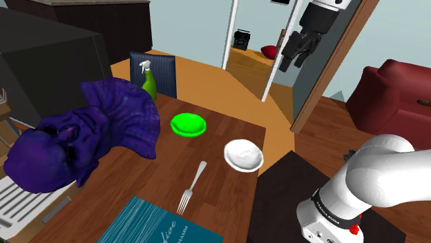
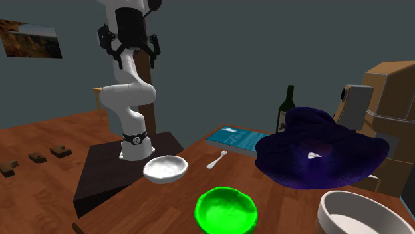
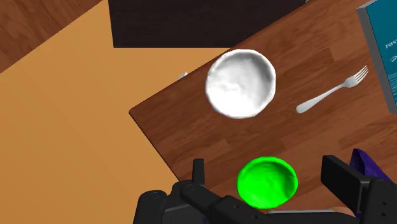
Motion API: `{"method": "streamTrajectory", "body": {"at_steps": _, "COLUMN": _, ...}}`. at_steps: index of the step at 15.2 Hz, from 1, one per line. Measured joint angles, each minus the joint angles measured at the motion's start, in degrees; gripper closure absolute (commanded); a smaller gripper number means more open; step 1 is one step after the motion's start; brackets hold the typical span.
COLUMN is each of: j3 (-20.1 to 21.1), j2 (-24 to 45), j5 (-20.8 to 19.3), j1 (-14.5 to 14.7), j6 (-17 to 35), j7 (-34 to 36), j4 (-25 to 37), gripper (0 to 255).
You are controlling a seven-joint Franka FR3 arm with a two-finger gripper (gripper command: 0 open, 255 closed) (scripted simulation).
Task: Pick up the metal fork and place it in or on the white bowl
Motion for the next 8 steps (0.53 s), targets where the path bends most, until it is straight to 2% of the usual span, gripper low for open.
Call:
{"method": "streamTrajectory", "body": {"at_steps": 2, "j3": 0.6, "j2": -0.4, "j5": 0.3, "j1": -0.1, "j6": 0.5, "j7": 1.0, "j4": -0.9, "gripper": 0}}
{"method": "streamTrajectory", "body": {"at_steps": 8, "j3": 8.2, "j2": -4.4, "j5": 4.5, "j1": -0.9, "j6": 6.5, "j7": 13.3, "j4": -10.4, "gripper": 0}}
